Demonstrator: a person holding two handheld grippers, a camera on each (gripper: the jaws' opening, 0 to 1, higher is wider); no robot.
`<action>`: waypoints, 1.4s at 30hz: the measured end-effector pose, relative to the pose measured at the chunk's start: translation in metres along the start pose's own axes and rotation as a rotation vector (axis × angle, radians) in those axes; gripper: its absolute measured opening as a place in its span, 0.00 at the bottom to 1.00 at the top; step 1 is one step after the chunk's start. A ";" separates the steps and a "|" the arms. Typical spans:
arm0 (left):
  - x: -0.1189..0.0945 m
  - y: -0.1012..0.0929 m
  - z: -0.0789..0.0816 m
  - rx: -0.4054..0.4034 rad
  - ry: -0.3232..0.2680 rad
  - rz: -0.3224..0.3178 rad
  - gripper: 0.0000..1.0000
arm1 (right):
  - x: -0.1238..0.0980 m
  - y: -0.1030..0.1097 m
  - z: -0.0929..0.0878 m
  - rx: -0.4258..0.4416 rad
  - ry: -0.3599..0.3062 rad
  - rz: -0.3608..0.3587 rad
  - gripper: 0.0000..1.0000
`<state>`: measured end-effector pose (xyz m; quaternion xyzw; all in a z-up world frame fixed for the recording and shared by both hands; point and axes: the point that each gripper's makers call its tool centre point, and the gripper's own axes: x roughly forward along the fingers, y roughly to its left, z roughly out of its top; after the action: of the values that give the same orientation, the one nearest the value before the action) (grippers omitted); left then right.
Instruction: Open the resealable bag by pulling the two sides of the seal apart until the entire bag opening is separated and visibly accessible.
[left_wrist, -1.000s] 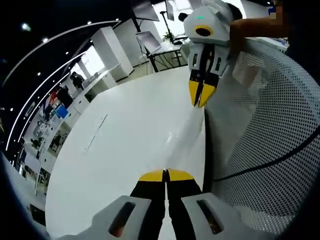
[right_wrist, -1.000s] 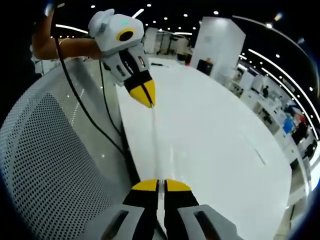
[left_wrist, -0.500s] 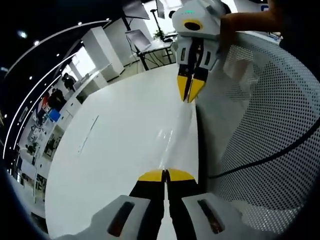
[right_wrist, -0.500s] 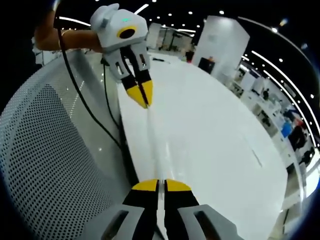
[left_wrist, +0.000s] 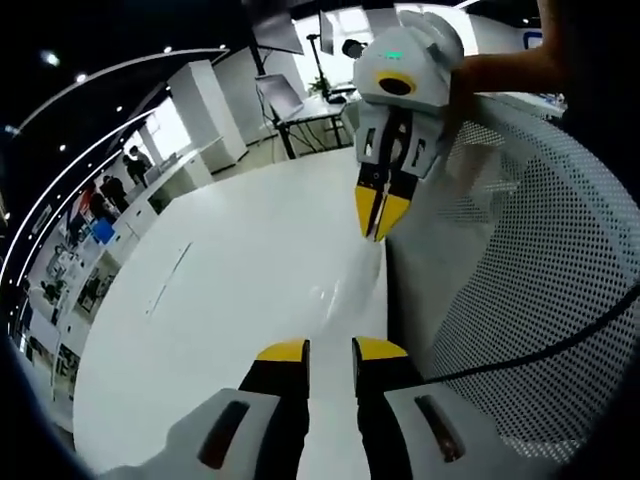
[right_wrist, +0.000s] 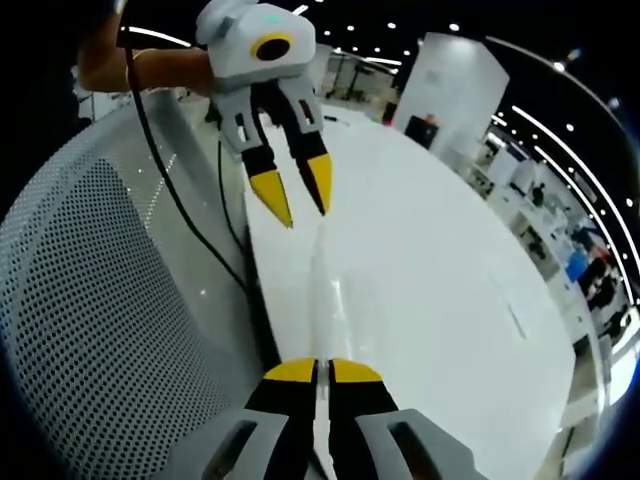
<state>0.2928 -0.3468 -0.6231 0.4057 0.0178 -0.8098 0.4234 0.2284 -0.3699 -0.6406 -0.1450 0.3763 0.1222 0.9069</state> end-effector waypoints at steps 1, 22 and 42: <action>-0.002 0.000 -0.002 -0.006 0.005 0.000 0.15 | 0.000 0.000 0.000 0.002 -0.001 0.001 0.00; -0.021 0.009 -0.024 -0.073 0.032 0.088 0.14 | 0.000 0.001 -0.003 0.003 0.021 0.001 0.00; -0.024 0.009 -0.035 -0.066 0.056 0.093 0.14 | 0.000 -0.004 -0.009 -0.022 0.055 -0.030 0.00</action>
<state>0.3295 -0.3238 -0.6280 0.4145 0.0372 -0.7765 0.4731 0.2241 -0.3768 -0.6455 -0.1638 0.3977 0.1086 0.8962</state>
